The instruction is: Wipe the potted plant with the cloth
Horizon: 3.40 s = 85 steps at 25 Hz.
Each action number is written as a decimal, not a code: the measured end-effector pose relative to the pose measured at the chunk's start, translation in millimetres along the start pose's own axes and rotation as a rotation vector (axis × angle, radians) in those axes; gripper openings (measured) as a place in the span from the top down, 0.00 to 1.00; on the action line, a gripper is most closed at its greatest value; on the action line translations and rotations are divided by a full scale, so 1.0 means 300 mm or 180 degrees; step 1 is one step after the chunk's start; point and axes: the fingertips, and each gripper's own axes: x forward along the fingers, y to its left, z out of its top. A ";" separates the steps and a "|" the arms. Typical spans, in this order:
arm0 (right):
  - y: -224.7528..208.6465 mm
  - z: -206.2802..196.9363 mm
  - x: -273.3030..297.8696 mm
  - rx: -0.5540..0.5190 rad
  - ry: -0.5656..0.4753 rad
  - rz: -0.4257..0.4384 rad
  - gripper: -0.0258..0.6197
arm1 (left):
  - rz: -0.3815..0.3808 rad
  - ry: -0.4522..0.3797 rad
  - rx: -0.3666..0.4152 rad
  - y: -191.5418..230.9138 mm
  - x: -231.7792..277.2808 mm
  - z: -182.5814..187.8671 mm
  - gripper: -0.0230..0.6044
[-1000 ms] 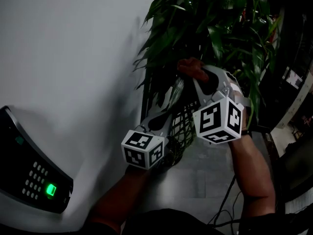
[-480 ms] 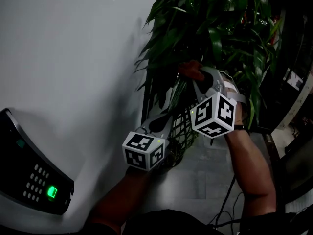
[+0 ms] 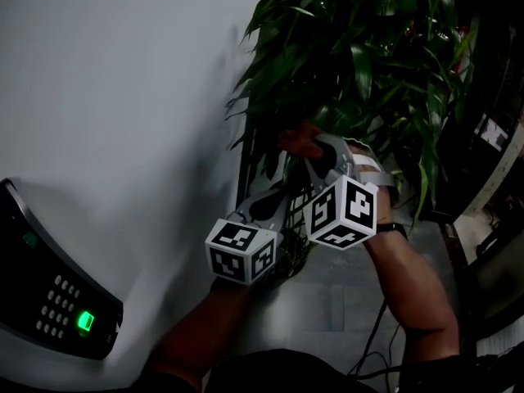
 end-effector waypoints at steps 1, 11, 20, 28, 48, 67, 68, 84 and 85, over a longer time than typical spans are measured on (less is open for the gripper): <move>0.020 0.003 0.000 0.0021 -0.0023 0.0077 0.85 | -0.0001 0.0001 0.0000 0.000 0.000 -0.001 0.94; 0.181 0.021 -0.028 0.0355 -0.0225 0.0867 0.85 | 0.0038 0.0072 -0.0062 0.016 -0.002 -0.038 0.94; 0.278 0.031 -0.107 0.0074 -0.0344 0.1019 0.85 | 0.0001 0.0078 0.0080 -0.015 -0.008 -0.048 0.91; 0.290 0.001 -0.212 0.0655 -0.0413 0.0872 0.85 | 0.0003 0.0097 0.0185 -0.071 -0.034 -0.066 0.87; 0.461 -0.353 -0.575 0.3728 -0.0797 0.0652 0.85 | 0.0166 0.0597 0.0144 -0.216 -0.210 -0.262 0.94; 0.803 -0.501 -1.077 0.4308 -0.0816 0.1078 0.85 | 0.0387 0.1032 -0.0104 -0.619 -0.573 -0.575 0.94; 0.829 -0.520 -1.095 0.4305 -0.0779 0.1112 0.85 | 0.0394 0.1059 -0.0168 -0.629 -0.589 -0.598 0.94; 0.937 -0.533 -1.260 0.4303 -0.0800 0.1248 0.85 | 0.0488 0.1018 -0.0084 -0.783 -0.676 -0.633 0.94; 0.943 -0.533 -1.259 0.4317 -0.0795 0.1262 0.85 | 0.0475 0.1020 -0.0077 -0.787 -0.670 -0.634 0.94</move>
